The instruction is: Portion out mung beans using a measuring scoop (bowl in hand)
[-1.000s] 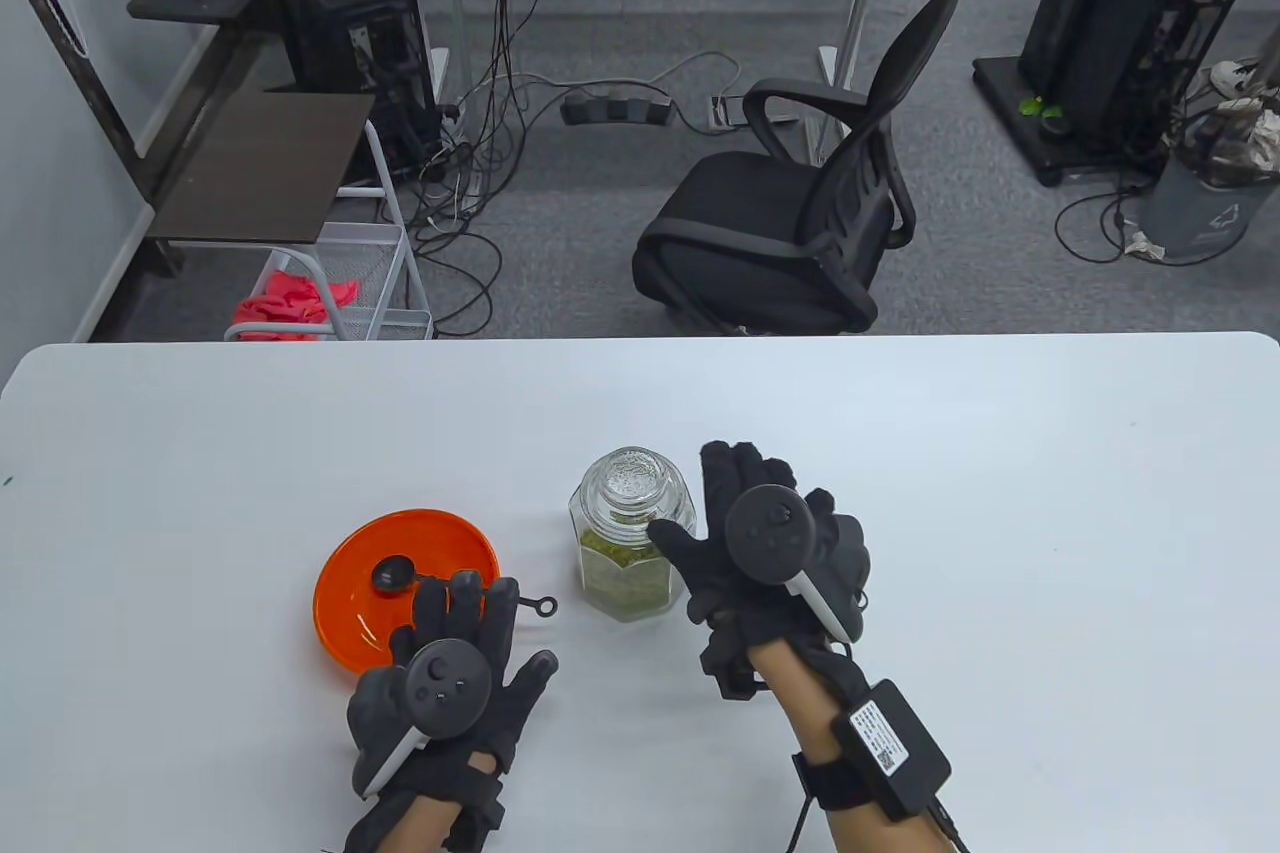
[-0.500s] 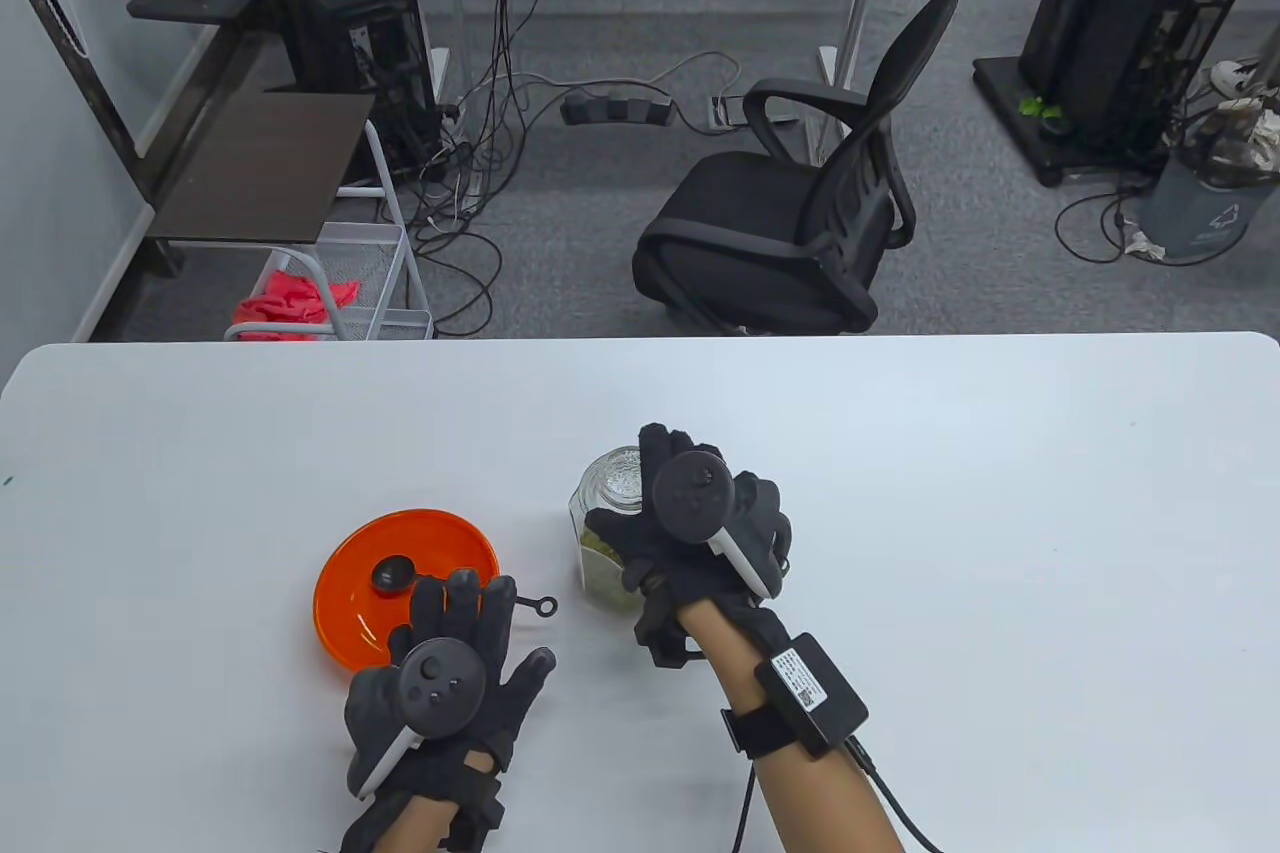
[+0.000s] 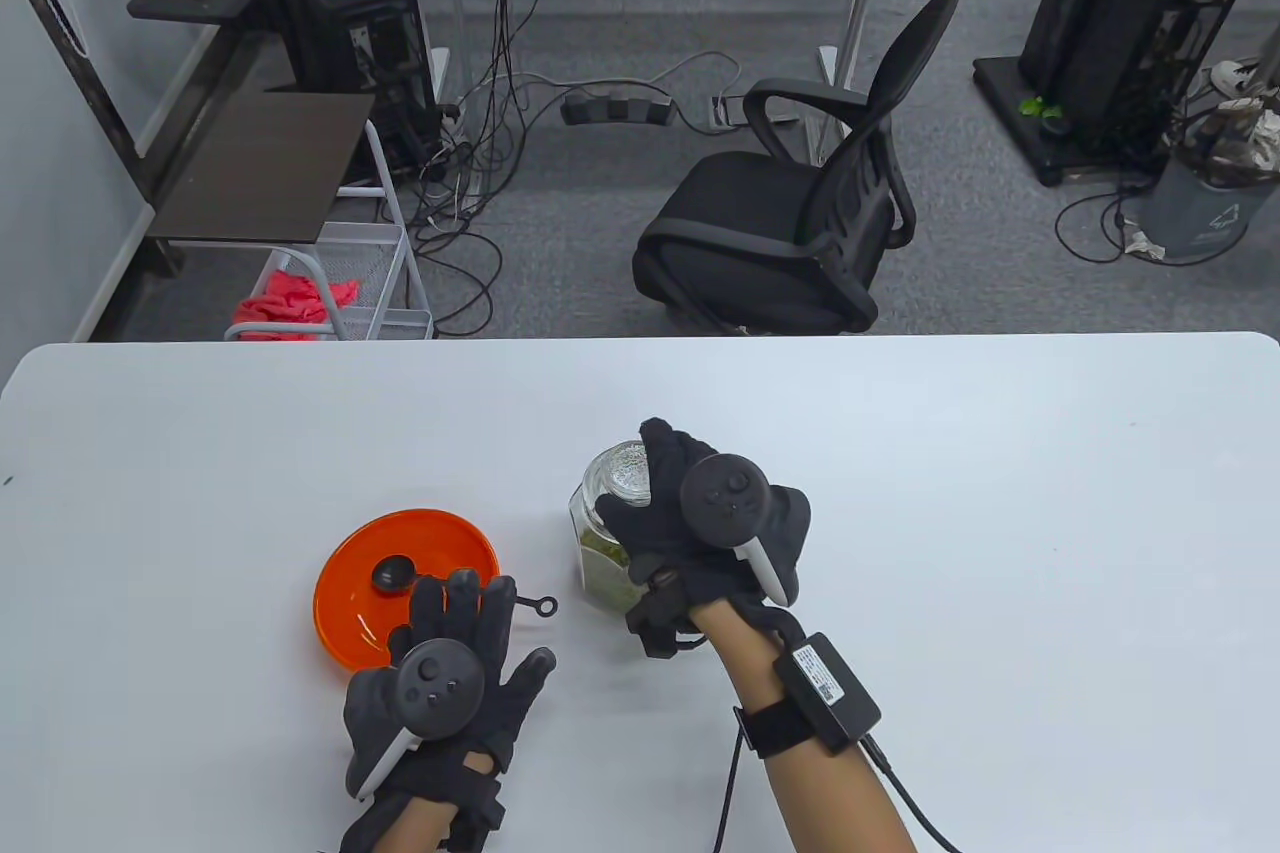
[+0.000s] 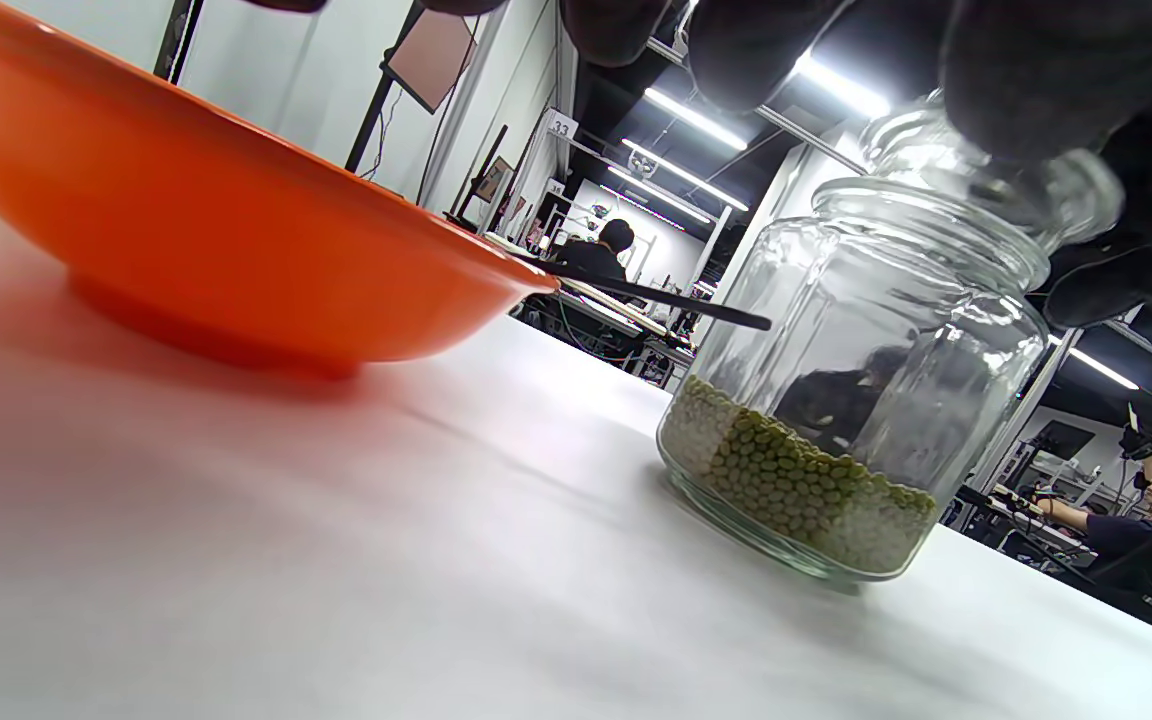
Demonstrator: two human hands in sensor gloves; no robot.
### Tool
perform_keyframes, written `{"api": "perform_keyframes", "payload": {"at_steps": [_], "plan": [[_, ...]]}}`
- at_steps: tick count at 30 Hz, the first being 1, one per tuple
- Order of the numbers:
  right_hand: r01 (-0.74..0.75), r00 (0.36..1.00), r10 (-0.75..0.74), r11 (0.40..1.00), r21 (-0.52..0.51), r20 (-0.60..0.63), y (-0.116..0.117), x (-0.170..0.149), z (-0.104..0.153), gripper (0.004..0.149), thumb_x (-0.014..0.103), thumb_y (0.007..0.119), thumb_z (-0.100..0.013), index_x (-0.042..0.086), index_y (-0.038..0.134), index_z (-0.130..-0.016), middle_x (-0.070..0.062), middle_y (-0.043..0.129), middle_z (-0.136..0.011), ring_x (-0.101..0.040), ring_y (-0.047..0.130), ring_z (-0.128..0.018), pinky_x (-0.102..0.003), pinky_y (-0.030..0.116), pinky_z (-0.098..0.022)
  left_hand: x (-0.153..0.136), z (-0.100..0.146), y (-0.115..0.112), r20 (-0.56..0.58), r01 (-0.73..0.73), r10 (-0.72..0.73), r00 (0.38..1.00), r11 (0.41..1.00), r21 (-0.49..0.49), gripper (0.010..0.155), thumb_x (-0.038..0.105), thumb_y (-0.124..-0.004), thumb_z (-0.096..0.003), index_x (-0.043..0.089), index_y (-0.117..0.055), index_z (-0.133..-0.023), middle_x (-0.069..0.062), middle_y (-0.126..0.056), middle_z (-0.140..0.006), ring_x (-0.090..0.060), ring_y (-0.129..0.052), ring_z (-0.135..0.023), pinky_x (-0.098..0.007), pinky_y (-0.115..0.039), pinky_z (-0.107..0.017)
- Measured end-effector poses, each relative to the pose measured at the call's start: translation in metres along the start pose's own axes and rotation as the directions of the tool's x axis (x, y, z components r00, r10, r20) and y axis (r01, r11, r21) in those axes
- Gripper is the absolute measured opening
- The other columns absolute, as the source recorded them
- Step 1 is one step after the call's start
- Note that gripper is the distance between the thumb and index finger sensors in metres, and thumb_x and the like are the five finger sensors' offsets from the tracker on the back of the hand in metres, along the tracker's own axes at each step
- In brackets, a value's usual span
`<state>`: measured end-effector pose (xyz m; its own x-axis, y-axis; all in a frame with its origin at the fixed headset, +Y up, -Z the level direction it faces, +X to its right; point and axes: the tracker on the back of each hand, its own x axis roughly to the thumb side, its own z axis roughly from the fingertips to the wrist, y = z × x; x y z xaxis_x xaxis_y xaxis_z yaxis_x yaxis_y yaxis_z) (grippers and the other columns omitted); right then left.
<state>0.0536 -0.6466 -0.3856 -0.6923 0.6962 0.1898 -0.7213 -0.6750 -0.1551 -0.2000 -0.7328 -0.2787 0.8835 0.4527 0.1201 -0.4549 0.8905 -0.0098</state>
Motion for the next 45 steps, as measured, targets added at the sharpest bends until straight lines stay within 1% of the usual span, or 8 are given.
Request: {"api": "perform_keyframes", "payload": {"at_steps": [3,10,18,22,27,31,37,45], "plan": [[0.057,0.998,-0.056,0.998,-0.029,0.010,-0.020,0.001,0.005,0.083,0.041,0.095,-0.036,0.012,0.054,-0.102,-0.024,0.055,-0.100,-0.050,0.055,-0.097,-0.079,0.038,-0.065,0.000,0.000,0.000,0.000,0.000,0.000,1.000,1.000,-0.004,0.081,0.070,-0.061,-0.0489,0.033,-0.033,-0.114,-0.003,-0.021,-0.116,-0.049,-0.019,-0.111,-0.075,-0.035,-0.072],[0.009,0.999,-0.012,0.997,-0.077,-0.040,-0.064,-0.015,0.022,0.084,0.041,0.095,-0.037,0.010,0.052,-0.103,-0.026,0.052,-0.099,-0.052,0.053,-0.095,-0.080,0.037,-0.064,0.001,0.000,0.000,0.003,0.003,-0.003,1.000,1.000,-0.005,0.081,0.070,-0.061,-0.0488,0.032,-0.033,-0.115,-0.003,-0.021,-0.116,-0.049,-0.019,-0.111,-0.075,-0.035,-0.072],[-0.090,0.984,0.069,0.988,-0.124,-0.164,-0.108,-0.070,0.051,0.086,0.039,0.097,-0.035,0.006,0.052,-0.102,-0.029,0.050,-0.097,-0.056,0.052,-0.092,-0.080,0.038,-0.064,0.000,0.000,-0.001,-0.005,0.004,-0.004,1.000,1.000,-0.003,0.081,0.070,-0.061,-0.0488,0.032,-0.033,-0.114,-0.003,-0.021,-0.116,-0.049,-0.019,-0.111,-0.075,-0.035,-0.072],[-0.134,0.970,0.099,0.980,-0.144,-0.224,-0.123,-0.099,0.066,0.088,0.039,0.099,-0.034,0.005,0.053,-0.101,-0.030,0.050,-0.096,-0.056,0.052,-0.091,-0.080,0.039,-0.063,-0.002,0.000,-0.001,-0.017,-0.005,0.005,1.000,1.000,-0.004,0.081,0.070,-0.062,-0.0486,0.032,-0.033,-0.114,-0.003,-0.021,-0.116,-0.049,-0.019,-0.111,-0.075,-0.035,-0.072],[-0.149,0.952,0.102,0.978,-0.147,-0.289,-0.132,-0.137,0.082,0.088,0.038,0.100,-0.033,0.005,0.055,-0.101,-0.030,0.050,-0.095,-0.056,0.051,-0.090,-0.080,0.040,-0.063,-0.002,0.000,-0.001,-0.023,-0.003,0.003,1.000,1.000,-0.004,0.081,0.070,-0.062,-0.0487,0.032,-0.033,-0.114,-0.004,-0.020,-0.116,-0.049,-0.019,-0.111,-0.075,-0.035,-0.072],[-0.162,0.937,0.109,0.977,-0.135,-0.332,-0.131,-0.162,0.093,0.087,0.037,0.102,-0.032,0.006,0.057,-0.099,-0.029,0.050,-0.095,-0.056,0.051,-0.090,-0.079,0.040,-0.063,-0.003,0.000,0.000,-0.029,-0.004,0.004,1.000,1.000,0.000,0.081,0.070,-0.062,-0.0487,0.033,-0.033,-0.114,-0.003,-0.020,-0.116,-0.049,-0.019,-0.111,-0.075,-0.035,-0.072],[-0.175,0.915,0.116,0.977,-0.121,-0.386,-0.123,-0.189,0.106,0.088,0.036,0.103,-0.030,0.005,0.056,-0.098,-0.028,0.050,-0.095,-0.055,0.051,-0.090,-0.079,0.042,-0.063,-0.003,0.000,0.001,-0.031,0.002,-0.002,1.000,1.000,0.001,0.081,0.069,-0.062,-0.0486,0.033,-0.033,-0.114,-0.003,-0.020,-0.116,-0.049,-0.019,-0.111,-0.075,-0.034,-0.072],[-0.181,0.886,0.139,0.982,-0.054,-0.442,-0.115,-0.209,0.110,0.088,0.031,0.105,-0.030,0.006,0.054,-0.098,-0.027,0.049,-0.096,-0.055,0.050,-0.093,-0.079,0.041,-0.063,-0.004,0.000,0.000,-0.044,0.005,-0.006,0.999,1.000,-0.002,0.081,0.069,-0.062,-0.0485,0.032,-0.033,-0.114,-0.003,-0.021,-0.116,-0.049,-0.019,-0.111,-0.075,-0.035,-0.072]]}}
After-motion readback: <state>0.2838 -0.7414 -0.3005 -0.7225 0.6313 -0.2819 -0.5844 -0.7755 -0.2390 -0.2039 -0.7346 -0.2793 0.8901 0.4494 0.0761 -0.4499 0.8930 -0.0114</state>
